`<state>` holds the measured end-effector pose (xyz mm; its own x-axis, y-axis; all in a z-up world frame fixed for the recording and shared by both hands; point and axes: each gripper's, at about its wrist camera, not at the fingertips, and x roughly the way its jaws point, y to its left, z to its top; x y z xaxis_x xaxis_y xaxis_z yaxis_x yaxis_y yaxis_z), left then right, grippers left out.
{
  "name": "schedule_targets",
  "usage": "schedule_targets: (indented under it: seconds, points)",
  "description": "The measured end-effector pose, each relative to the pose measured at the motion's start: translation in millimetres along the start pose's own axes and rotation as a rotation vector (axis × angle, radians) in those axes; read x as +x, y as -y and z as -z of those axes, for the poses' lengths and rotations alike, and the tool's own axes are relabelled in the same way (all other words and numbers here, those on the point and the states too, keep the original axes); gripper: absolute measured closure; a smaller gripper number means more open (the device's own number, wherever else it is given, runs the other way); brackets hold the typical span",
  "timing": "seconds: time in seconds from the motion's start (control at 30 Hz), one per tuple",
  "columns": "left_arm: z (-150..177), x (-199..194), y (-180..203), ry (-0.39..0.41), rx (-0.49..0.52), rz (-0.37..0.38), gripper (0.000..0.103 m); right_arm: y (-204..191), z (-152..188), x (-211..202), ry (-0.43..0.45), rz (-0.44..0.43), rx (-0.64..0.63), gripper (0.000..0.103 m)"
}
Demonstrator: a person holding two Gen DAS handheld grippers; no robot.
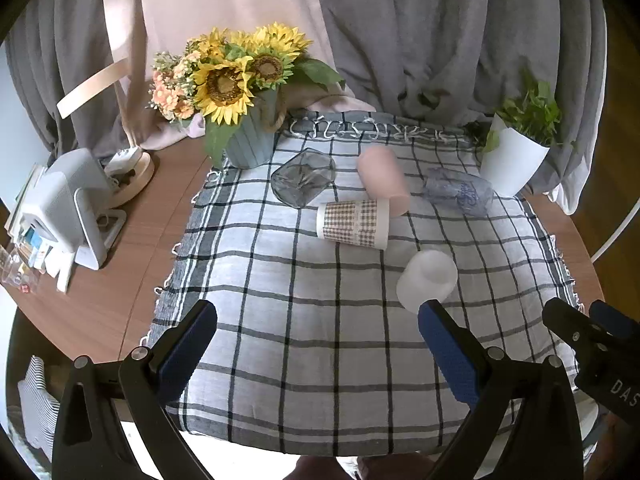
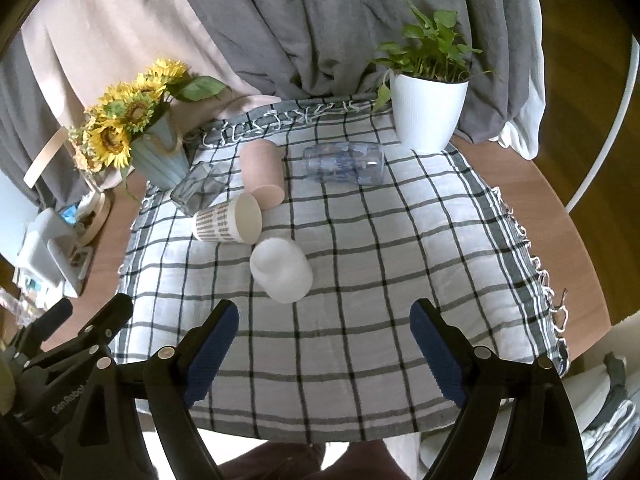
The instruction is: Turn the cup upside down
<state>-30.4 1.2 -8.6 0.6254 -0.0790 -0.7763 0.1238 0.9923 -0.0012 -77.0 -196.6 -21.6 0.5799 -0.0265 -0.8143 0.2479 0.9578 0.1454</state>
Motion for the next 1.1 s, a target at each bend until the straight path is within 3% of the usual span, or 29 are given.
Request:
schedule_targets:
  seconds: [0.5,1.1]
  points:
    - [-3.4,-7.7,-9.1,0.039,0.021,0.008,0.0,-17.7,1.2,-14.3,0.057,0.019,-0.012,0.015]
    - [-2.8,-9.8,-7.9,0.044,0.023,0.009,0.0,-18.9,0.6,-16.6,0.064,0.024,-0.01,0.015]
